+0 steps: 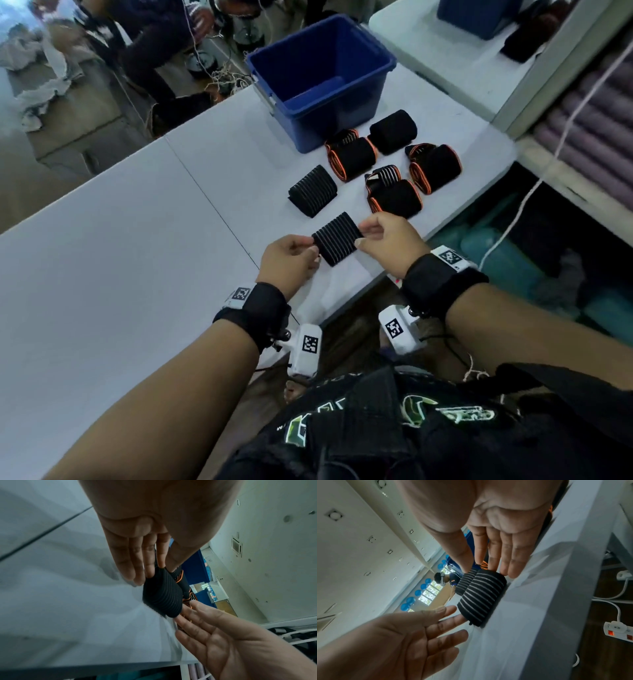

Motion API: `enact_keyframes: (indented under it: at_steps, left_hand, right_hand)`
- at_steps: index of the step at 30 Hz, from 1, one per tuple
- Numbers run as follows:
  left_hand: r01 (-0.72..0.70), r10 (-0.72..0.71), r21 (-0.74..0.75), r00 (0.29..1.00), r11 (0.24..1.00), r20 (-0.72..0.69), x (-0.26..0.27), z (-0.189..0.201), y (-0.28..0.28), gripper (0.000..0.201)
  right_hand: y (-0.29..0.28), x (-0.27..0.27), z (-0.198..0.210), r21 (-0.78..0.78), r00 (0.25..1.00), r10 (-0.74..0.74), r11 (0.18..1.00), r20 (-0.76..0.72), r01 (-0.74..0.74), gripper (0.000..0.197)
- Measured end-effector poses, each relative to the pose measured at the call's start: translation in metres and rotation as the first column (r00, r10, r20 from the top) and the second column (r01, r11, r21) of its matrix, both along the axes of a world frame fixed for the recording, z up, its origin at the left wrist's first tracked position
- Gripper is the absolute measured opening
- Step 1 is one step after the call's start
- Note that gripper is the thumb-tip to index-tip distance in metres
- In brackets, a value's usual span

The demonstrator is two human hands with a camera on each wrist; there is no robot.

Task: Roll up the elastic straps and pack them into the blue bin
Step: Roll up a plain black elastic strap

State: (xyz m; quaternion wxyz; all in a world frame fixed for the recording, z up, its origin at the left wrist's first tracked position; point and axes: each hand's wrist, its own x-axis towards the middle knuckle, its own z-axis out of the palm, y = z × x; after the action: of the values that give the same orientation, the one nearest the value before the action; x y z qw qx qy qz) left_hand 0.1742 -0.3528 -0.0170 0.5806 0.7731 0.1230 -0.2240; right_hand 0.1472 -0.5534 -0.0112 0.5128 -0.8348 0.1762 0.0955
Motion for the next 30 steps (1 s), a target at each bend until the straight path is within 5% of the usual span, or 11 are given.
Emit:
enact_keyframes:
  at_steps: [7,18,23,30]
  left_hand:
    - [-0.104,0.104,-0.032,0.995,0.994,0.009,-0.003,-0.002,-0.003,0.013]
    - [-0.237,0.181,0.139,0.927,0.962,0.329,0.066,0.032,-0.029,0.014]
    - [-0.25,0.123,0.26,0.898,0.932,0.422,0.116,0.057,-0.05,0.022]
    - [-0.235,0.046,0.488,0.929,0.84,0.368,0.187,0.061,-0.053,0.055]
  right_hand:
    - [-0.046,-0.01,0.003,0.088,0.999,0.031,0.996,-0.007,-0.03,0.017]
    - [-0.173,0.047,0.025,-0.208,0.984,0.151,0.969,0.09,-0.13,0.033]
    - [-0.202,0.083,0.026,-0.407,0.927,0.374,0.852,0.033,-0.329,0.065]
    - [-0.206,0.119,0.021,-0.545,0.777,0.6,0.594,-0.19,-0.592,0.086]
